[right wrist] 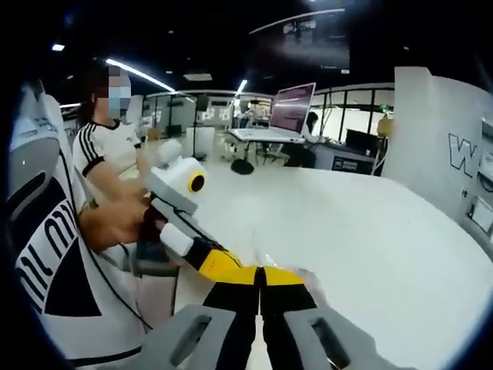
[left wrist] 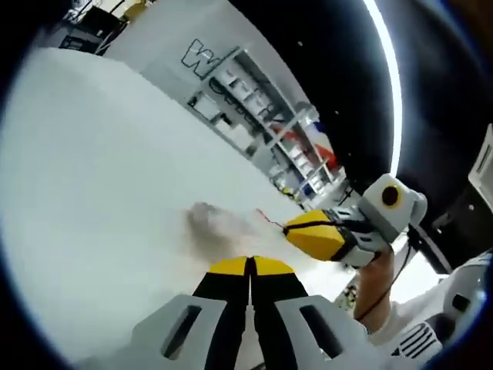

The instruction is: Open the resealable bag by pulling the two sides of the seal apart until the entire bag opening is separated and visibly accessible.

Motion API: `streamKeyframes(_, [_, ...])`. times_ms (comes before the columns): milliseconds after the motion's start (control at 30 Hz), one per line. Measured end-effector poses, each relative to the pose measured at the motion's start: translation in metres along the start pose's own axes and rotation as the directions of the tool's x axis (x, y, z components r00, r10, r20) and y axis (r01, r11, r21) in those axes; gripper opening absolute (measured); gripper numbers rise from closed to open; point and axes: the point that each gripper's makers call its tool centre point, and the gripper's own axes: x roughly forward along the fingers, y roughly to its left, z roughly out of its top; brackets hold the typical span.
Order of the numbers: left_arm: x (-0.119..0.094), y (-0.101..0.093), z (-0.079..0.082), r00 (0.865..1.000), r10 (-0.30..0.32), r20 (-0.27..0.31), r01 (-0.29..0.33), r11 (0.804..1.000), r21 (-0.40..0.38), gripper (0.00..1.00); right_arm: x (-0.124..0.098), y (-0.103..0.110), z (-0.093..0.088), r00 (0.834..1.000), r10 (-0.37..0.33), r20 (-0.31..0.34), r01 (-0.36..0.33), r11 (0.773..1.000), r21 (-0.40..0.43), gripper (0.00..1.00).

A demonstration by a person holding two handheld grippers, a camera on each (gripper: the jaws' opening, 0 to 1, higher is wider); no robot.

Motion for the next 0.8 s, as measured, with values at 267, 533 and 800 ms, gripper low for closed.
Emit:
streamKeyframes(267, [0.000, -0.014, 0.005, 0.996, -0.075, 0.054, 0.080, 0.991, -0.103, 0.16, 0.001, -0.001, -0.005, 1.000, -0.002, -0.011, 0.002, 1.000, 0.006, 0.00])
streamKeyframes(533, [0.005, -0.019, 0.007, 0.993, -0.089, 0.082, 0.102, 0.978, -0.180, 0.10, 0.000, 0.000, -0.004, 1.000, 0.001, -0.009, -0.001, 1.000, -0.017, 0.00])
streamKeyframes(800, [0.005, -0.018, 0.007, 0.993, -0.096, 0.065, 0.106, 0.979, -0.174, 0.02, 0.001, -0.001, -0.007, 1.000, 0.005, -0.023, -0.006, 0.999, -0.032, 0.00])
